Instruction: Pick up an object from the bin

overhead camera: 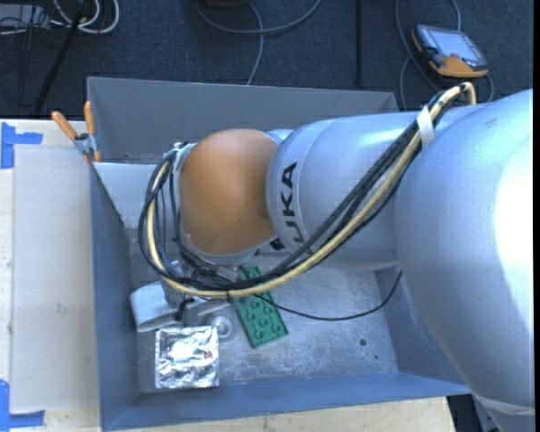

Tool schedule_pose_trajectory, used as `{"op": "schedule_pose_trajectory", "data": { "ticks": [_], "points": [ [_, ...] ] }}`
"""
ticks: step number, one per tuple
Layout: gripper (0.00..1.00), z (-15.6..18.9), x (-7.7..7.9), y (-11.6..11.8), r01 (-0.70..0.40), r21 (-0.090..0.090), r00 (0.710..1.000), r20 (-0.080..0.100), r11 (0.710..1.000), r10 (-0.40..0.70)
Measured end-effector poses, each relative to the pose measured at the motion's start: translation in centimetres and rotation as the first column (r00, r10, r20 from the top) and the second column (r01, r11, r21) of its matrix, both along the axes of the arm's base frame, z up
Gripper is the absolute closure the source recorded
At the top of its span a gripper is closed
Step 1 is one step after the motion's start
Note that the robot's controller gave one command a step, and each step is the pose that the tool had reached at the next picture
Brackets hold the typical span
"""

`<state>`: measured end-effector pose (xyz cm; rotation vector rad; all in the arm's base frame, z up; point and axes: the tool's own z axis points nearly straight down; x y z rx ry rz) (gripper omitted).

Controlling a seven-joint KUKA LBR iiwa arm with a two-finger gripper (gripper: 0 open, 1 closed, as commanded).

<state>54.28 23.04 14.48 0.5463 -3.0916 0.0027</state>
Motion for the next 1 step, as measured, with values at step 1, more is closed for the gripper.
{"op": "schedule_pose_trajectory", "data": {
  "ticks": [1],
  "points": [
    [1.0,9.12,-1.01,0.46,-0.02,0.005,1.0,0.009,1.0,0.02]
  ]
}}
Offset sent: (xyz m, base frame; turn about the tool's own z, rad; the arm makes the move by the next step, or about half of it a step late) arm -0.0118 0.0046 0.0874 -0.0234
